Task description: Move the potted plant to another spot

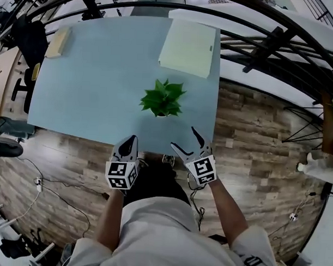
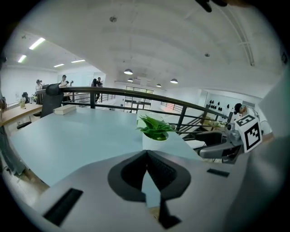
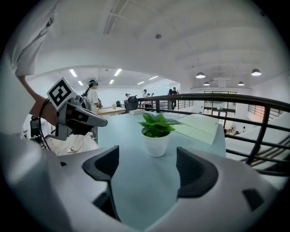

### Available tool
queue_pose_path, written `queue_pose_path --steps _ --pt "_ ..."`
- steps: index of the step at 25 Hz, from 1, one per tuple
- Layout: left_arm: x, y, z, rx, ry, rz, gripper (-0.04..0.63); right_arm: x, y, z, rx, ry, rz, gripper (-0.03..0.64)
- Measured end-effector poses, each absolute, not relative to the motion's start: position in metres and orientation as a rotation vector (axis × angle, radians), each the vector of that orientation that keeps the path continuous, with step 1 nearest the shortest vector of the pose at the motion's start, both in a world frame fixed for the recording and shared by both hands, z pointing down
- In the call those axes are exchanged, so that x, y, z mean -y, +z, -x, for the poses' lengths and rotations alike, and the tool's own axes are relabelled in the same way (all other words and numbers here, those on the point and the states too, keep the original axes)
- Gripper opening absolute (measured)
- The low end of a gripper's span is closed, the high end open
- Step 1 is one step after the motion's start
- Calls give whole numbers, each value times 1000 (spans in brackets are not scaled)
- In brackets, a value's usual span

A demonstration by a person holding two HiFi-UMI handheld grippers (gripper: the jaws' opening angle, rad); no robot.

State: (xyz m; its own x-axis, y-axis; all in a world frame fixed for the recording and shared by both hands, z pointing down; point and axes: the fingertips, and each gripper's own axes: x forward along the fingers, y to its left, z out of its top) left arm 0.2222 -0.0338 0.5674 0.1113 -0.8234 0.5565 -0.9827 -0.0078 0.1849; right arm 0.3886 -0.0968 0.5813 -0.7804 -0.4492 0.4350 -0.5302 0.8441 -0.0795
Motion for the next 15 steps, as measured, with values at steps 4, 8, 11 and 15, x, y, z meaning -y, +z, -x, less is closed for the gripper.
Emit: queue_pose_path --steps 4,8,11,15 --pt "32 582 -217 1754 404 -1824 11 107 601 -381 2603 293 -717 408" --pt "40 604 -216 1750 385 -1788 11 123 617 -377 2581 302 -720 408" --pt "47 616 -211 1743 380 -1776 11 127 624 -365 2584 312 -712 407" --pt "58 629 -213 1716 369 -1782 11 133 634 -352 2578 286 -696 410"
